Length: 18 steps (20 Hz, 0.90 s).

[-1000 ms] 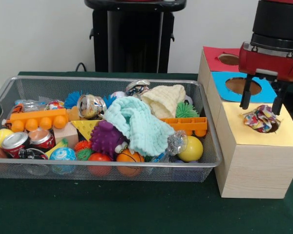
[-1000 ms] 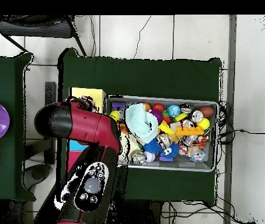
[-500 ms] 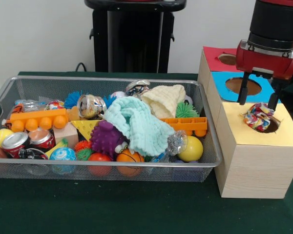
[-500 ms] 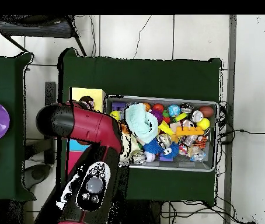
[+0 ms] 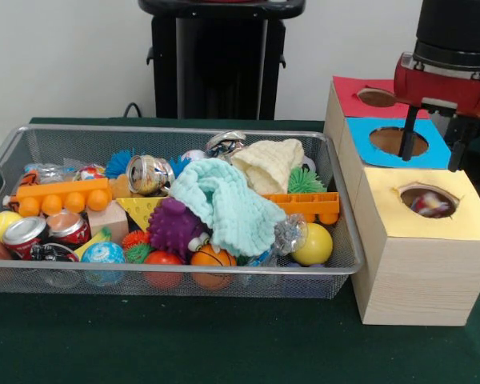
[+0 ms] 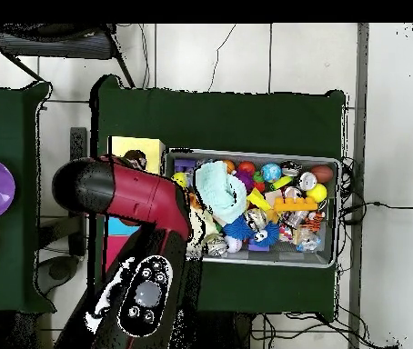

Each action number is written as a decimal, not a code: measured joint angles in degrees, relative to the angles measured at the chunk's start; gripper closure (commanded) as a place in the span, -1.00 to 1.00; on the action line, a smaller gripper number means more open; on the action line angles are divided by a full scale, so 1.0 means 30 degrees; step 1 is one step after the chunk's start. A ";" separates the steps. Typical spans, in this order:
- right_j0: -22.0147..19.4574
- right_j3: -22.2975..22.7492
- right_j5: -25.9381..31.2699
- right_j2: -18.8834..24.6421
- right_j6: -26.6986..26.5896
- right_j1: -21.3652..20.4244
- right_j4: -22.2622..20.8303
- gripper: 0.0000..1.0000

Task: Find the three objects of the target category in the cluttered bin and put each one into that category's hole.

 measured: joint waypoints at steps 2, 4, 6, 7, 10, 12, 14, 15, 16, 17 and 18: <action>0.0000 0.0000 0.0000 -0.0003 0.0075 -0.0204 0.0122 -1.00; 0.0000 0.0003 0.0000 -0.0003 0.0102 -0.0422 0.0224 -1.00; 0.0000 0.0003 0.0004 -0.0003 0.0142 -0.0648 0.0303 -1.00; 0.0000 0.0006 0.0039 -0.0003 0.0169 -0.0927 0.0331 -1.00; -0.0026 -0.0003 0.0150 -0.0003 0.0169 -0.1259 0.0311 -1.00; -0.0118 -0.0017 0.0241 -0.0003 0.0169 -0.1393 0.0283 -1.00; -0.0434 -0.0061 0.0406 -0.0003 0.0169 -0.1530 0.0165 -1.00; -0.0672 -0.0086 0.0473 -0.0003 0.0169 -0.1578 0.0059 -1.00; -0.0957 -0.0105 0.0521 -0.0003 0.0169 -0.1613 -0.0079 -1.00; -0.1275 -0.0105 0.0548 -0.0006 0.0169 -0.1644 -0.0216 -1.00; -0.1620 -0.0105 0.0556 -0.0006 0.0169 -0.1676 -0.0358 -1.00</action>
